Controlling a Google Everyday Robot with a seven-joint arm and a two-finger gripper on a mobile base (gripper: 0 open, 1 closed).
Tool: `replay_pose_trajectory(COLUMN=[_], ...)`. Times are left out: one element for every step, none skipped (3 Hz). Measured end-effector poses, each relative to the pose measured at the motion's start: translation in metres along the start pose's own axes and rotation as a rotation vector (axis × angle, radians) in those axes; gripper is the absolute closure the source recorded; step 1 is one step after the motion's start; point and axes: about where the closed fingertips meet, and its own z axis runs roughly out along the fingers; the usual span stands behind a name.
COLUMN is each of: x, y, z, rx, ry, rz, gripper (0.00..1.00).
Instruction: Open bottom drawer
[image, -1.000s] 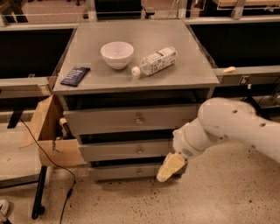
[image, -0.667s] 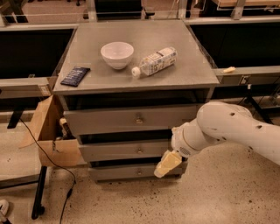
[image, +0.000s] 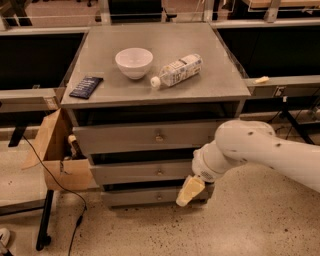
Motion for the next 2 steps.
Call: replay_pose_trajectory(x=[0.043, 0.095], y=[-0.002, -0.004], z=[0.065, 0.138], rx=[-0.040, -0.098], ry=[0.102, 0.165], rz=[-0.055, -0.041], gripper=[0.00, 0.00])
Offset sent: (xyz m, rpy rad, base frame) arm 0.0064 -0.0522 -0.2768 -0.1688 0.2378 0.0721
